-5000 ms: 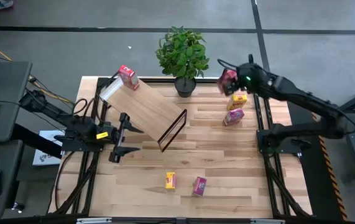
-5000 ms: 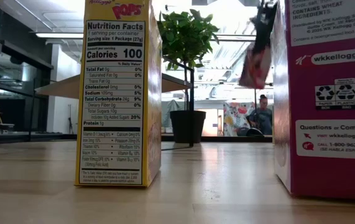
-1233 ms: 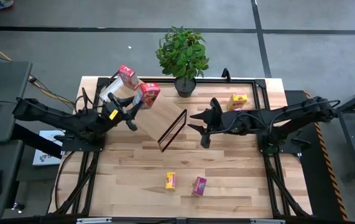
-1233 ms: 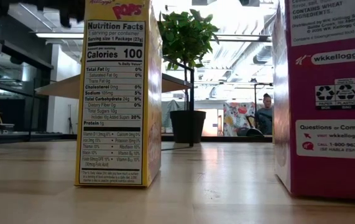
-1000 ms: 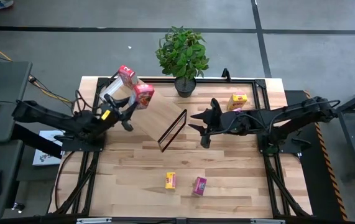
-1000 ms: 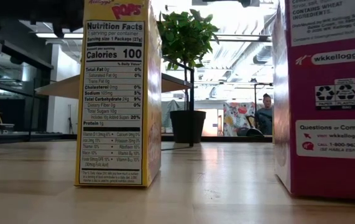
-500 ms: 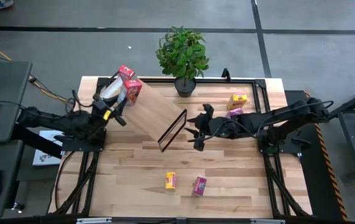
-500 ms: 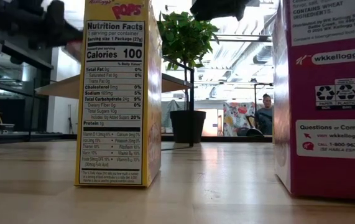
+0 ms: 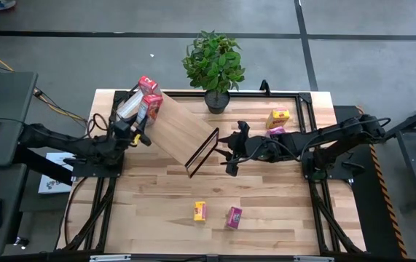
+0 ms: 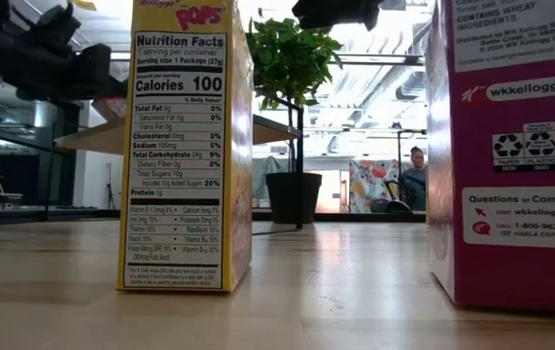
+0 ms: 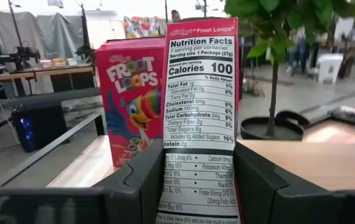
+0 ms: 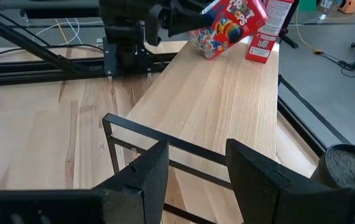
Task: Stack cereal on shelf
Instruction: Put the red cereal box on the shelf aligned with the other red cereal box
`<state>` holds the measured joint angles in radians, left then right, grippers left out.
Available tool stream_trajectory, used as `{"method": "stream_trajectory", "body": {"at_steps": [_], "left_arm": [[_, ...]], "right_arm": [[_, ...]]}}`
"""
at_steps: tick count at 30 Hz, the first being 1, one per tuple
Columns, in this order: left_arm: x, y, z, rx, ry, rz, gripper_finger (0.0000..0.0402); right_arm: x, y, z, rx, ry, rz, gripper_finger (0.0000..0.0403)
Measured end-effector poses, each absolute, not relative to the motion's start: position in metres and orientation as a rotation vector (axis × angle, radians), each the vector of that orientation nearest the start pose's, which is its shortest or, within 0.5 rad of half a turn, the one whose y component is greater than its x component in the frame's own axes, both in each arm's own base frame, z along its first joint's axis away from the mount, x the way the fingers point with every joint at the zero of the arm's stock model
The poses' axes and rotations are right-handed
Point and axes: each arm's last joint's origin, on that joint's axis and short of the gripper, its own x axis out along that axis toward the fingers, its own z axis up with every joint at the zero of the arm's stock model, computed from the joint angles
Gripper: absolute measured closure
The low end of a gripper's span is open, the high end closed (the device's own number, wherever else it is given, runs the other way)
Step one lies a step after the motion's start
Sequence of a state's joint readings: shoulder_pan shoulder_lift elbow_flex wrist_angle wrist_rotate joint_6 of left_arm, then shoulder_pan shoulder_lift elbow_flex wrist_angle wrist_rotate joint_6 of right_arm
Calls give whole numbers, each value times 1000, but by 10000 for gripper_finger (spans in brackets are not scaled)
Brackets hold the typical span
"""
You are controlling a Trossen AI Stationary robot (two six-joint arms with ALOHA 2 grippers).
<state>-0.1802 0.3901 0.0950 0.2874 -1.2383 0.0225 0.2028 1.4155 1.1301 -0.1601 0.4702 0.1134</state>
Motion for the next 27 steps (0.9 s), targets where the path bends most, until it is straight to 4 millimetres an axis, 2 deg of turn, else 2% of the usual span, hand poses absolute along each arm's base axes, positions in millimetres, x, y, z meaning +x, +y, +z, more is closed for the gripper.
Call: {"method": "stream_trajectory", "body": {"at_steps": [4,27], "left_arm": [[106,8,179,33,-29,1046,259],[107,2,178,33,-22,987,259]], "right_arm": [[312,51,313,-33,399,-286,251],[312,51,313,-32,399,-285,251]]}}
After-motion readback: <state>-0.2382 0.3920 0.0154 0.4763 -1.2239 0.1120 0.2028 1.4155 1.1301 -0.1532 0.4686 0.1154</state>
